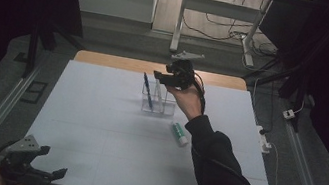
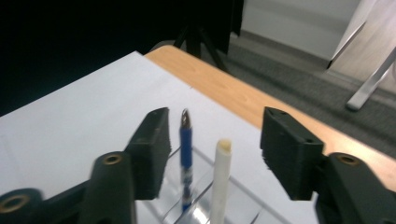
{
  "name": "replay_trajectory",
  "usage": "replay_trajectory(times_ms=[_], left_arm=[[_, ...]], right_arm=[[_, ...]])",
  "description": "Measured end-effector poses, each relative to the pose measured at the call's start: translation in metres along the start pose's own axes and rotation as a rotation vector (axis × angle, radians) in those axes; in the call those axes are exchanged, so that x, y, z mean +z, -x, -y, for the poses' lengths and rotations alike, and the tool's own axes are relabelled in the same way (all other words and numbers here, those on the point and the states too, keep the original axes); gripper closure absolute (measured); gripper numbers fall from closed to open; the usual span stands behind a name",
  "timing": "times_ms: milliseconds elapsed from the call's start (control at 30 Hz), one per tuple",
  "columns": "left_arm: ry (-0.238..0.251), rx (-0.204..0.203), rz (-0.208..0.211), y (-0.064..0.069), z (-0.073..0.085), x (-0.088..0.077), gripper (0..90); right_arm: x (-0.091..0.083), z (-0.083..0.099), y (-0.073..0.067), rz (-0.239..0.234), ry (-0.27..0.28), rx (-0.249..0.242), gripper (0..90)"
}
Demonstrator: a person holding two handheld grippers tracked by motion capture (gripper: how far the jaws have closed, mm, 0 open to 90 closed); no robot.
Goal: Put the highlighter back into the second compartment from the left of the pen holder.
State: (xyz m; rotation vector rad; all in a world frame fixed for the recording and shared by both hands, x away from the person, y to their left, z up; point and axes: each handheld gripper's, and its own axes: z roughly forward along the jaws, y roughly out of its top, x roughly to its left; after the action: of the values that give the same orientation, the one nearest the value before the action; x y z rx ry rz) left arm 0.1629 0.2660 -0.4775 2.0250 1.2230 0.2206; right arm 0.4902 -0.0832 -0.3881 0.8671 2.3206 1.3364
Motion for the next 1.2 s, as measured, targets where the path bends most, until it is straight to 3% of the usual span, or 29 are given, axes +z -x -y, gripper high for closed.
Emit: replay_trajectory(times_ms=[233, 500, 933, 1200], left_arm=[[-0.001, -0.003, 0.000, 0.000, 0.000, 0.000, 2.4], [-0.002, -0.009, 0.000, 0.000, 0.000, 0.000, 2.3], [0.004, -0.019, -0.001, -0.001, 0.000, 0.000, 1.9], [0.005, -0.018, -0.002, -0.001, 0.000, 0.000, 1.9]], right_arm=[[-0.023, 0.010, -0.003, -0.037, -0.054, -0.003, 27.5], [-0.049, 0.029, -0.005, -0.038, -0.097, -0.044, 16.0], [-0.075, 0.066, -0.002, -0.068, -0.131, 0.002, 1.6], [-0.081, 0.090, -0.005, -0.066, -0.200, 0.013, 0.0]])
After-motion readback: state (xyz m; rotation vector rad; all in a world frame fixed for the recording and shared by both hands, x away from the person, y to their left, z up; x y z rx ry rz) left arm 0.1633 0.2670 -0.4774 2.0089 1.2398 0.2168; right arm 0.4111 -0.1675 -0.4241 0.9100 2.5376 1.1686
